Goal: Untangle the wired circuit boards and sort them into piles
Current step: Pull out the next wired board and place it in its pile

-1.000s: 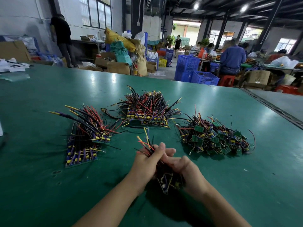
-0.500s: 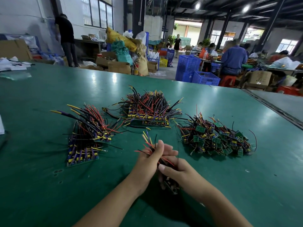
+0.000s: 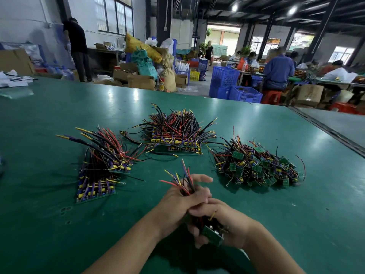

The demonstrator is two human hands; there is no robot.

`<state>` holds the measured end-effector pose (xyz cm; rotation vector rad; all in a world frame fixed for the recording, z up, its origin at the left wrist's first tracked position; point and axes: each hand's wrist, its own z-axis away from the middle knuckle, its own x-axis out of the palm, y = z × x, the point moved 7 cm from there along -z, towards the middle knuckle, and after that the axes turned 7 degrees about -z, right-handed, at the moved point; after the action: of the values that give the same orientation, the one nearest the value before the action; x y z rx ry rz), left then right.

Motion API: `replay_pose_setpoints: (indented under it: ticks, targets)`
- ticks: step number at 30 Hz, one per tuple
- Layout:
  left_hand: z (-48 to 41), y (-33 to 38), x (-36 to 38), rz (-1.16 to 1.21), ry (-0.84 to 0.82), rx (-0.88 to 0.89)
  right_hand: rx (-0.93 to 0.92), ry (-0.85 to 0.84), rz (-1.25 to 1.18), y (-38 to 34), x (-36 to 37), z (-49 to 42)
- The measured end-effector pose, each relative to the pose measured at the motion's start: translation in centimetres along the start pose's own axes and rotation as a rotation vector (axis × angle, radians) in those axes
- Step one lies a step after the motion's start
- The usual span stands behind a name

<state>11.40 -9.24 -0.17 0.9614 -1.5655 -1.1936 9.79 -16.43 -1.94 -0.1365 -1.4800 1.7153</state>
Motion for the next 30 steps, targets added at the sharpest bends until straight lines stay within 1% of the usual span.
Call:
replay_pose_setpoints:
  ticks: [2,4,6,8,10,13,16,18,20,23,26,28,30]
  targets:
    - [-0.2,0.3,-1.0,-0.048,0.188,0.024,0.050,-0.040,-0.073,0.0,0.1,0.0]
    - [-0.1,0.4,-1.9,-0.078,0.321,0.004,0.071,-0.144,-0.196,-0.2,0.4,0.1]
    - [-0.1,0.5,-2.6,-0.082,0.376,-0.007,0.040,-0.238,-0.259,-0.4,0.3,0.3]
    - [0.0,0.7,-2.8,-0.048,0.413,0.023,-0.004,-0.274,-0.206,-0.4,0.2,0.3]
    - [0.0,0.8,-3.0,-0.011,0.470,0.057,-0.047,-0.227,-0.139,-0.4,-0.2,0.1]
    - [0.0,1.0,-4.3,0.040,0.609,0.093,-0.145,-0.034,-0.100,-1.1,-1.3,-0.4]
    - [0.1,0.9,-5.2,0.047,0.681,0.104,-0.298,0.157,-0.045,-1.7,-2.1,-0.6]
    - [0.1,0.7,-5.2,0.046,0.698,0.097,-0.373,0.271,0.053,-1.8,-2.1,-0.7]
    - [-0.1,0.2,-5.2,0.089,0.679,0.046,-0.434,0.336,0.069,-2.0,-2.0,-0.8]
    - [-0.8,-1.2,-5.0,0.270,0.587,-0.089,-0.477,0.377,0.032,-2.2,-2.1,-0.8]
    - [-1.2,-2.3,-5.1,0.383,0.534,-0.165,-0.463,0.373,0.026,-2.2,-2.1,-0.9]
    - [-1.4,-2.5,-5.0,0.415,0.507,-0.165,-0.464,0.414,0.032,-2.2,-2.4,-0.7]
    - [-1.7,-2.3,-5.3,0.401,0.487,-0.111,-0.499,0.474,0.028,-2.5,-3.0,-0.3]
